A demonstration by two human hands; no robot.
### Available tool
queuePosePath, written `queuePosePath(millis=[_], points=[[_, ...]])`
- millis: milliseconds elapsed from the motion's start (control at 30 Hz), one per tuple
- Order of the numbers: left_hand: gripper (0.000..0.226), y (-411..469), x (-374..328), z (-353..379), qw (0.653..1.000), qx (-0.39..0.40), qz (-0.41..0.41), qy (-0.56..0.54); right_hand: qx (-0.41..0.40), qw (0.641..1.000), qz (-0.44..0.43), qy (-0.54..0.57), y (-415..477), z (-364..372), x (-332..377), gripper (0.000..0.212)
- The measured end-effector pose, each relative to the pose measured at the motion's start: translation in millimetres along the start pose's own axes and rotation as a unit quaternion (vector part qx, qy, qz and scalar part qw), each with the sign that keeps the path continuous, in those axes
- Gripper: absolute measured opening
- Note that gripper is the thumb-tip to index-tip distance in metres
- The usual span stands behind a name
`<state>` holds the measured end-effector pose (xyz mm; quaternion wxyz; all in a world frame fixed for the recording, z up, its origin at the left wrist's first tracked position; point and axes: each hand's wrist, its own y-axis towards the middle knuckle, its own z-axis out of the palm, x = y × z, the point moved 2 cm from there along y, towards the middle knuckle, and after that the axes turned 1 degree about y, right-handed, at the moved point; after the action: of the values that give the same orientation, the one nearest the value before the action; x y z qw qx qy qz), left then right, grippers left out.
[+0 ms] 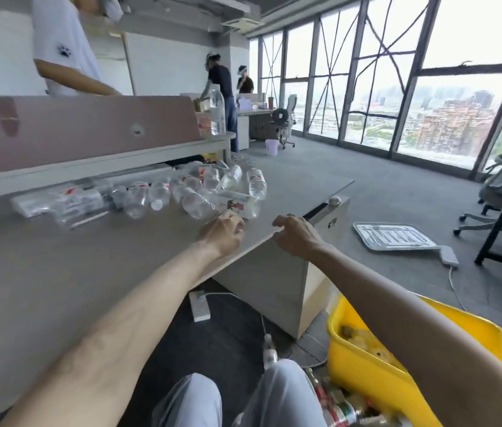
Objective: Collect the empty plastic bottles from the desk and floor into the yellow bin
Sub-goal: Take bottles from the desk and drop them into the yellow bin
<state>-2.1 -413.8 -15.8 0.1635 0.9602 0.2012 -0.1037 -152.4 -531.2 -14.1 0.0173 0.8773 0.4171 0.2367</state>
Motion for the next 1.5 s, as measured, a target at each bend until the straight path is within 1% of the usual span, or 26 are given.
queuePosePath(millis=[233, 500, 667, 800, 867, 967, 1067, 1233, 1367, 1400, 1500], points=[[0.034, -63.4, 103.7, -57.5, 0.994, -0.06, -0.093, 0.015, 0.009, 0.996, -0.085, 0.019, 45.0, 44.7, 107.6, 0.042], [0.03, -90.0, 201.8, -79.9, 0.977, -0.074, -0.201, 0.007, 0.029, 0.993, -0.107, 0.046, 91.5, 98.8, 185.2, 0.044], [0.034, -81.6, 253.3, -90.3, 0.969, -0.065, -0.236, 0.042, 0.046, 0.988, -0.139, 0.05, 123.2, 127.6, 221.7, 0.045], [0.041, -55.0, 296.4, -104.0, 0.96, -0.048, -0.263, 0.083, 0.06, 0.982, -0.17, 0.053, 141.9, 145.6, 235.2, 0.041], [0.046, -39.9, 317.9, -107.7, 0.955, -0.036, -0.273, 0.108, 0.062, 0.979, -0.182, 0.062, 148.2, 151.9, 235.9, 0.038], [0.061, -15.3, 344.1, -102.7, 0.948, 0.005, -0.283, 0.147, 0.056, 0.975, -0.202, 0.066, 152.0, 158.9, 229.5, 0.035], [0.074, 4.6, 355.0, -91.1, 0.948, 0.015, -0.292, 0.129, 0.05, 0.971, -0.226, 0.06, 153.9, 159.4, 221.3, 0.033], [0.066, 23.6, 354.5, -82.9, 0.942, -0.055, -0.293, 0.153, 0.044, 0.971, -0.224, 0.066, 155.6, 151.5, 213.0, 0.032], [0.069, 30.5, 342.3, -70.3, 0.953, -0.038, -0.298, 0.034, 0.028, 0.974, -0.212, 0.069, 156.4, 148.8, 213.7, 0.032], [0.066, 27.4, 340.7, -69.2, 0.951, -0.049, -0.306, 0.024, 0.026, 0.975, -0.209, 0.07, 155.9, 148.7, 215.5, 0.033], [0.062, 9.6, 338.5, -75.5, 0.939, -0.125, -0.319, 0.028, 0.027, 0.976, -0.205, 0.071, 154.8, 152.0, 225.9, 0.035]])
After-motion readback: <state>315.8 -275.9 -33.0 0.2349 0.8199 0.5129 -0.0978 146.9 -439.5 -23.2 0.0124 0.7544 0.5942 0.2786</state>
